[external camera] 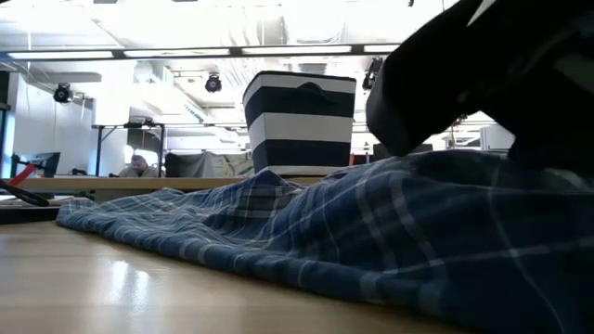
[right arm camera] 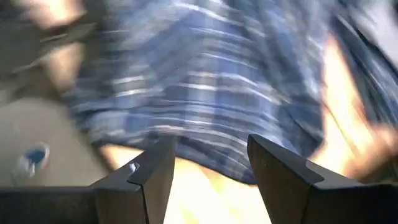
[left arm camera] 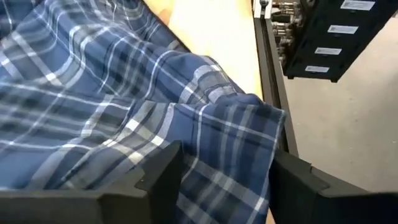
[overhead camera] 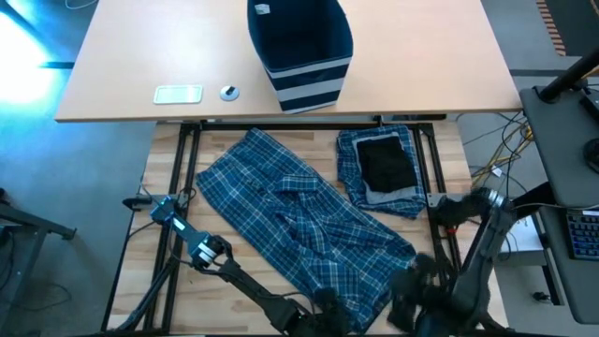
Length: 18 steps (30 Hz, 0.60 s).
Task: Fold Laundry from Bin
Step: Fold the blue patterned long sleeve
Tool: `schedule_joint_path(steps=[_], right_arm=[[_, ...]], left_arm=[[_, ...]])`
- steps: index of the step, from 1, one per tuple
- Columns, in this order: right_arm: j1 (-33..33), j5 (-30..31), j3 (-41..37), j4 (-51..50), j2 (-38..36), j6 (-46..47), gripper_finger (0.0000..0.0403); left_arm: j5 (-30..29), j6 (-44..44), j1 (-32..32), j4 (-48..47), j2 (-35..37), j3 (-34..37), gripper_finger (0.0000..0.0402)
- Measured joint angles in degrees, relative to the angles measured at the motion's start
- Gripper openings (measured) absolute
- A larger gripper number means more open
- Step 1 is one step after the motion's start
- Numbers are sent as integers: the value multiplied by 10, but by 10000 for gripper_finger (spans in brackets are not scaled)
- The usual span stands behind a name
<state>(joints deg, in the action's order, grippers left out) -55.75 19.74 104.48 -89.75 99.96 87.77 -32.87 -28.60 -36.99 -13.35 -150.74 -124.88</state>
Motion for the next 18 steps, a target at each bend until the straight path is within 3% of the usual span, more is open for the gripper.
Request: schedule_joint_path(steps=[4,8,13,18], right_arm=[[-1,-19,-165,8,-113,232,199],[0,-35,-310,99,-202,378,199],[60,-47,-445,190,-265,405,199],[153,-55,-534,190,-297,393,199]], left_arm=[[8,-39,-1,-36,0,-15,127],[8,-46,-1,-38,0,-30,28],[9,-64,-3,-54,0,-30,12],[21,-81,-12,-78,0,-30,3]])
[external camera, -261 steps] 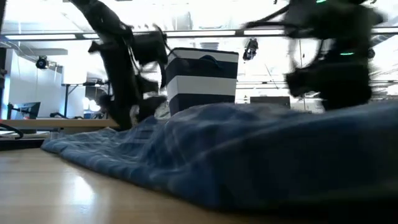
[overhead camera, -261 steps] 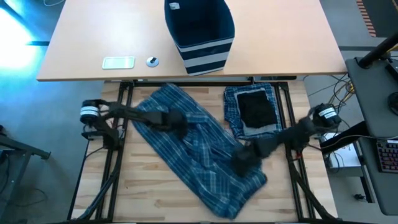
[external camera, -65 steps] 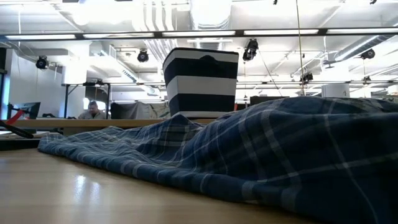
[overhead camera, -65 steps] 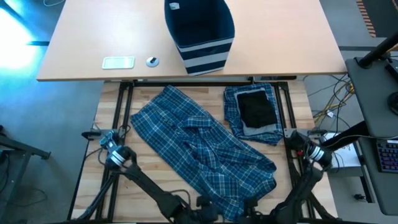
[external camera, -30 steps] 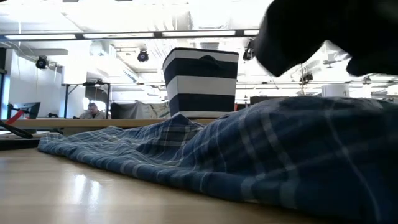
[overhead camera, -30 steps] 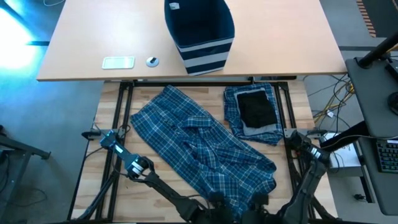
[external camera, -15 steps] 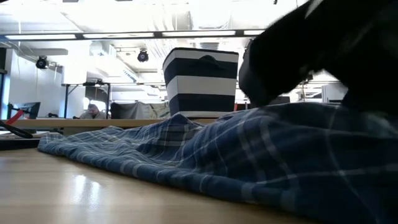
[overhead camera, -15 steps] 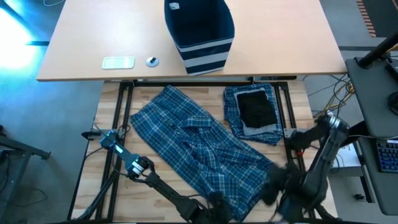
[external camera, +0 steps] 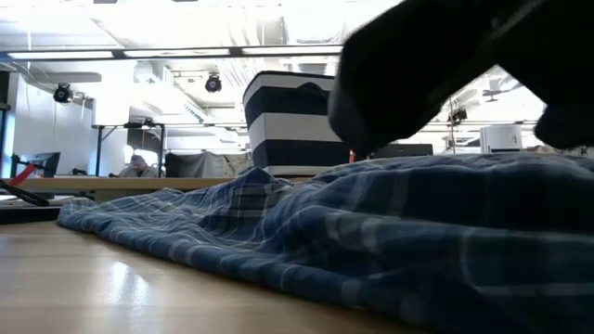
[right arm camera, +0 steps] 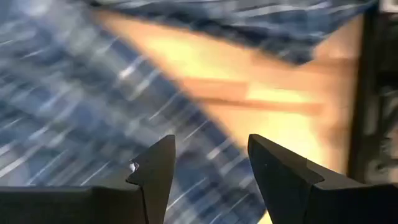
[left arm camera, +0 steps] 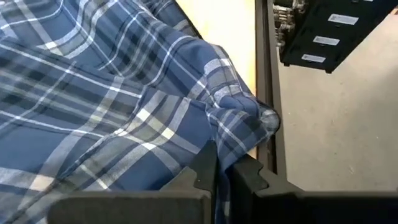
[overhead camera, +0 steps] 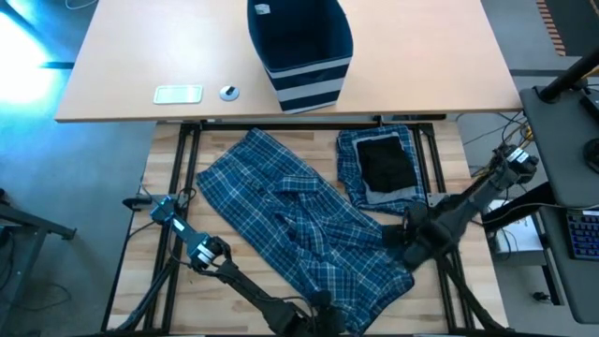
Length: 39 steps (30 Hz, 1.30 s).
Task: Fold Laundry from Bin
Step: Fold the blue patterned long sleeve
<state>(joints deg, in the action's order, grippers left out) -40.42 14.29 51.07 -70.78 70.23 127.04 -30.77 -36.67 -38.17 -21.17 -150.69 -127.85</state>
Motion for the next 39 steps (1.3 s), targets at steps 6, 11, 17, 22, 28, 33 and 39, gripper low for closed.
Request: schedule_joint_path(steps=[6,11,17,22,28,33,39], right_arm=[[50,-75,-81,101,1,-54,199],[39,-141,-98,234,34,-119,199],[-5,-207,-51,212,48,-171,198],[-33,-203,-43,125,25,-88,198],[-51,-137,-73,105,-23,29,199],[-17,-128,-107,105,-44,35,199],[5,-146,-172,260,-45,30,199]], left_arm=[[0,-15,-4,-11,0,0,1],[0,-15,-2,-12,0,0,0],[0,-13,2,-12,1,0,0],[0,-12,4,-12,1,0,0],[-1,-14,3,-12,2,0,0],[-1,-18,1,-12,2,0,0],[-2,-25,0,-12,2,0,0]])
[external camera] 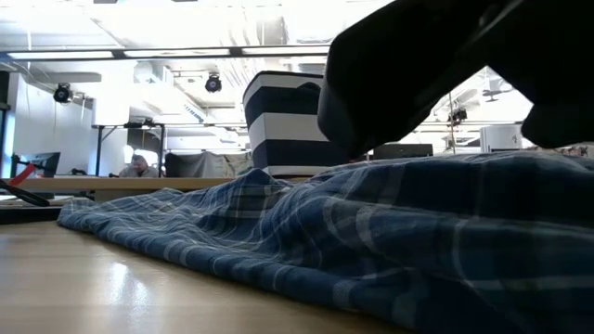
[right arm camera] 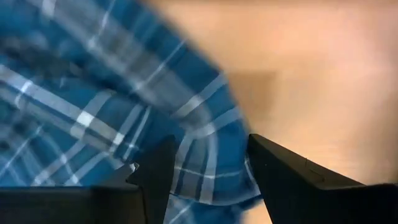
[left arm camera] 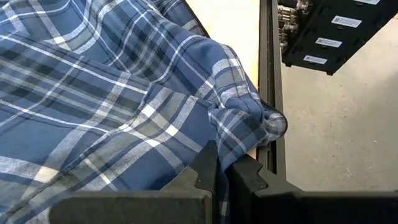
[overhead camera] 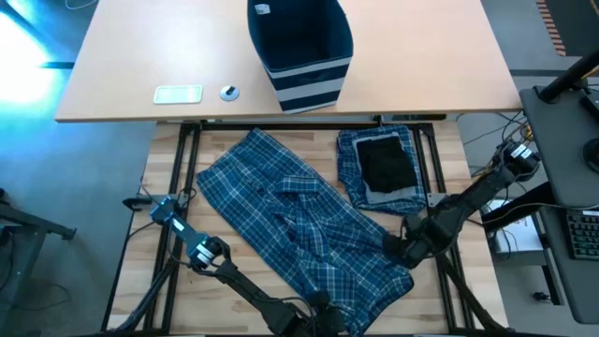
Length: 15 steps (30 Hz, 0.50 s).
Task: Fold Laundry from Bin
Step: Fold the blue patterned long sleeve
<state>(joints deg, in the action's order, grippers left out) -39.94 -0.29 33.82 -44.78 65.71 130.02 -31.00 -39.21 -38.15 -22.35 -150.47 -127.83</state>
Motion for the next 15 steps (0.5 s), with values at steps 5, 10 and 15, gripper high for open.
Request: schedule_joint_path(steps=[5,10,15], right_arm=[[-4,-14,-35,110,16,-1,198],[-4,-18,-44,110,26,-6,179],[-4,-14,-49,90,26,-23,125]], left_arm=[[0,-3,0,-1,0,-1,0],[0,16,0,-1,1,-21,0],[0,23,0,-2,1,-29,0]])
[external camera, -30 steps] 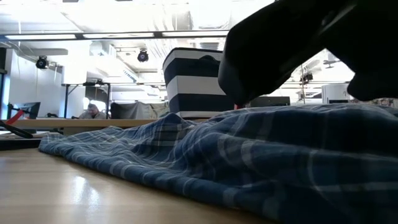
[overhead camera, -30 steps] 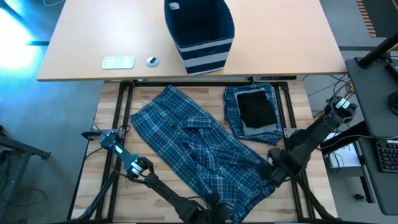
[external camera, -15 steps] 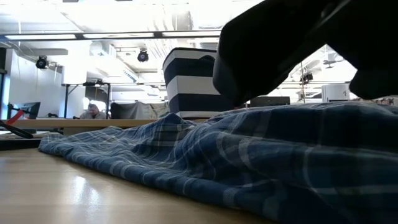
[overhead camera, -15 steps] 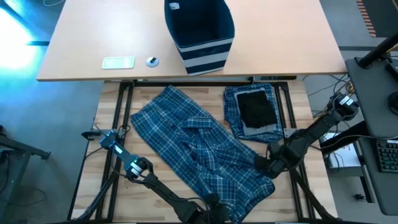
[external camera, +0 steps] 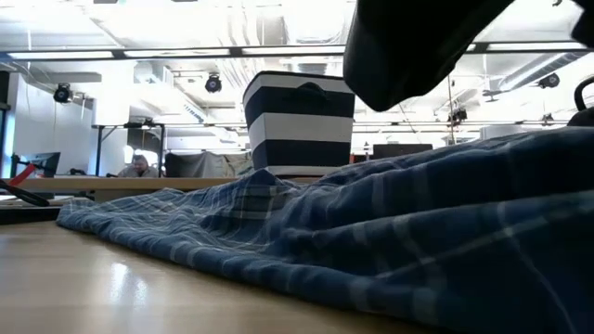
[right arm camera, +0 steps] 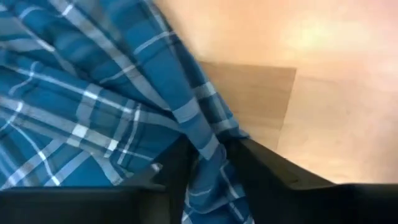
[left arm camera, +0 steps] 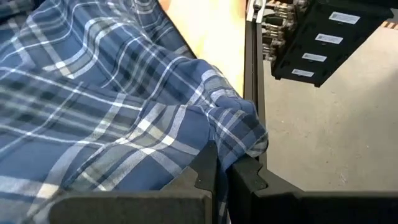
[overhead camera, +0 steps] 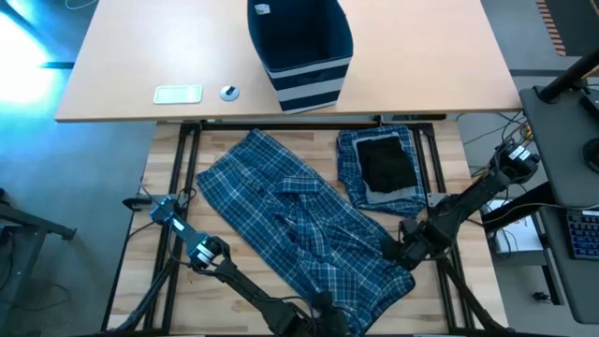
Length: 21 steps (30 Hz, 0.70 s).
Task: Fold Laundry from Bin
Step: Fold the blue patterned long sleeve
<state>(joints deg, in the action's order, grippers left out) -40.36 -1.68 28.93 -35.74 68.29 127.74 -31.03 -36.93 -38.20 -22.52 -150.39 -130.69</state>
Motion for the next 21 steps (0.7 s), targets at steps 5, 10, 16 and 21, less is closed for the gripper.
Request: schedule_joint_path(steps=[5,10,16,21], right_arm=[[0,23,0,-4,1,-56,36],[0,23,63,-104,-11,-154,10],[-4,1,192,-266,-36,-271,9],[-15,-46,255,-319,-53,-317,9]], left_arm=[[-9,-16,0,0,0,0,0],[-17,-28,-4,-19,5,-16,0],[-29,-45,-14,-31,19,-38,0],[-20,-45,-14,38,16,-42,0]])
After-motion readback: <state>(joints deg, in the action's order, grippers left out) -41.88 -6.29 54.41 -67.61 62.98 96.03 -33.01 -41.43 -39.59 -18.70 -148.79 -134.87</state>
